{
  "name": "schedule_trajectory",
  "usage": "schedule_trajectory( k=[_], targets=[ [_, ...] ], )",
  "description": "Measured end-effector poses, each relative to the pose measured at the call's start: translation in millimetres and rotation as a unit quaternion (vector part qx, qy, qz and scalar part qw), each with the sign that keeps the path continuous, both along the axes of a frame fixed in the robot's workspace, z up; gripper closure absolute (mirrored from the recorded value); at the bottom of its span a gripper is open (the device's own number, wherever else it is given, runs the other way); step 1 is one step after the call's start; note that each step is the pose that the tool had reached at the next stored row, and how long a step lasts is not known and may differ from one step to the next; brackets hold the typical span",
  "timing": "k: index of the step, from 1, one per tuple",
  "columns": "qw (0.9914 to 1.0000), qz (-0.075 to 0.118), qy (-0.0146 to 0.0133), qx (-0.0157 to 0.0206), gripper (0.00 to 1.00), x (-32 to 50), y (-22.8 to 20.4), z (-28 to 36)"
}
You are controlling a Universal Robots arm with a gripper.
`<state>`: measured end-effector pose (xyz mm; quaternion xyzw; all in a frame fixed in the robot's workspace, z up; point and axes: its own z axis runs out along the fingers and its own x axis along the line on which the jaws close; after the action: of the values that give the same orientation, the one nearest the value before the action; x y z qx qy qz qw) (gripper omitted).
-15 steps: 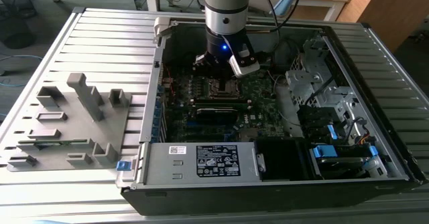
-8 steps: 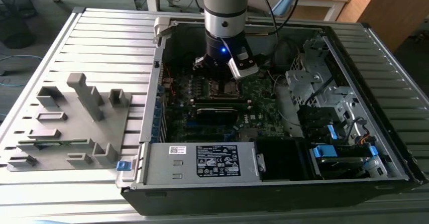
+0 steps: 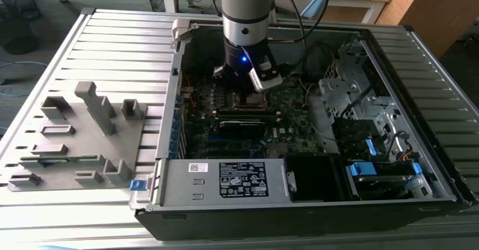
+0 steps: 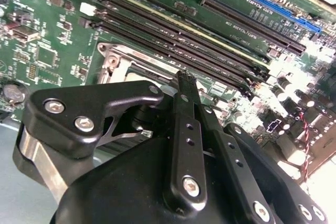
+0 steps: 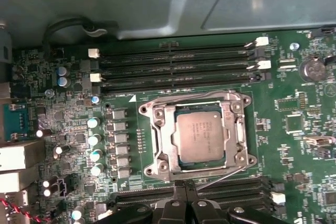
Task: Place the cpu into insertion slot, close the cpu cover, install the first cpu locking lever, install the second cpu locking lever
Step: 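Install the second cpu locking lever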
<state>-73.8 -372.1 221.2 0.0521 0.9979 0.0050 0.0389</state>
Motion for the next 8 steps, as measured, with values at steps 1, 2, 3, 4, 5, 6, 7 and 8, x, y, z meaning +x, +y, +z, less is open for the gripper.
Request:
schedule_trajectory(
  k=[1, 2, 3, 4, 5, 6, 7, 8],
  targets=[
    [1.00000, 0.000, 0.0000, 0.0000, 0.90, -0.7, 0.0, -0.8],
    [1.00000, 0.000, 0.0000, 0.0000, 0.90, -1.6, 0.0, -1.4],
    [1.00000, 0.000, 0.0000, 0.0000, 0.90, -2.4, 0.0, -2.1],
    [1.00000, 0.000, 0.0000, 0.0000, 0.90, -3.2, 0.0, -2.7],
    [1.00000, 0.000, 0.0000, 0.0001, 0.90, -4.2, 0.0, -3.4],
    [1.00000, 0.000, 0.0000, 0.0000, 0.90, -5.4, 0.0, -4.0],
    [1.00000, 0.000, 0.0000, 0.0001, 0.90, -6.4, 0.0, -4.7],
    [1.00000, 0.000, -0.0001, 0.0001, 0.90, -7.2, 0.0, -5.3]
  ],
)
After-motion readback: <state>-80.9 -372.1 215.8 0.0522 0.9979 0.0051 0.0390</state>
